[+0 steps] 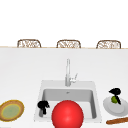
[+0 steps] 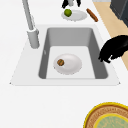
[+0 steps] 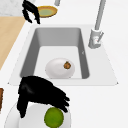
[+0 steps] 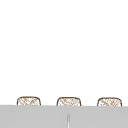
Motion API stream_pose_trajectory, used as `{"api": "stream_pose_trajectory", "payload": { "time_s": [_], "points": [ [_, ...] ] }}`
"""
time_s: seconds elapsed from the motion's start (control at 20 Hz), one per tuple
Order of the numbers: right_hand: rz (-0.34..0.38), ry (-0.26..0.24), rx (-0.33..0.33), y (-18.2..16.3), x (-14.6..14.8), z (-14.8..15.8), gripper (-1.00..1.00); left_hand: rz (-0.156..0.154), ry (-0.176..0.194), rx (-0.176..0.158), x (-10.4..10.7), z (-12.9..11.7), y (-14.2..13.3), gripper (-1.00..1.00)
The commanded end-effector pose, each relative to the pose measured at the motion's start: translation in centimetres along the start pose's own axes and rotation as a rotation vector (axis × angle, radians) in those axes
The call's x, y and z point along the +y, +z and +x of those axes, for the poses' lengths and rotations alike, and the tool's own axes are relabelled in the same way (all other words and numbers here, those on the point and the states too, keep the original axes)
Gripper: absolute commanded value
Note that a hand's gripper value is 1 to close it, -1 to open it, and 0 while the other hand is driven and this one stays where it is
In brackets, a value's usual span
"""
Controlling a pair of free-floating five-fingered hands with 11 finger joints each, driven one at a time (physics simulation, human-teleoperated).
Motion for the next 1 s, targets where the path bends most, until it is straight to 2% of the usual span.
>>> {"api": "stream_pose_trajectory", "payload": {
  "time_s": [0.0,0.15,0.25,0.35,0.45,0.6,0.95],
  "points": [
    [-0.015,-0.022,-0.023,1.8,1.4,0.4,-1.0,0.0,0.0,0.0,0.0,0.0,0.0,0.0],
    [-0.016,-0.002,-0.034,0.2,2.2,0.2,-1.0,0.0,0.0,0.0,0.0,0.0,0.0,0.0],
    [-0.013,-0.03,-0.046,0.0,2.6,0.6,-1.0,0.0,0.0,0.0,0.0,0.0,0.0,0.0],
    [-0.009,-0.029,-0.042,-0.8,2.4,0.6,-1.0,0.0,0.0,0.0,0.0,0.0,0.0,0.0],
    [-0.013,-0.023,-0.078,-1.7,3.2,0.3,-1.0,0.0,0.0,0.0,0.0,0.0,0.0,0.0],
    [-0.02,-0.041,-0.125,-2.4,4.3,-0.8,-1.0,0.0,0.0,0.0,0.0,0.0,0.0,0.0],
    [-0.032,-0.074,-0.196,-4.3,7.0,-2.0,-1.0,0.0,0.0,0.0,0.0,0.0,0.0,0.0]
  ]
}}
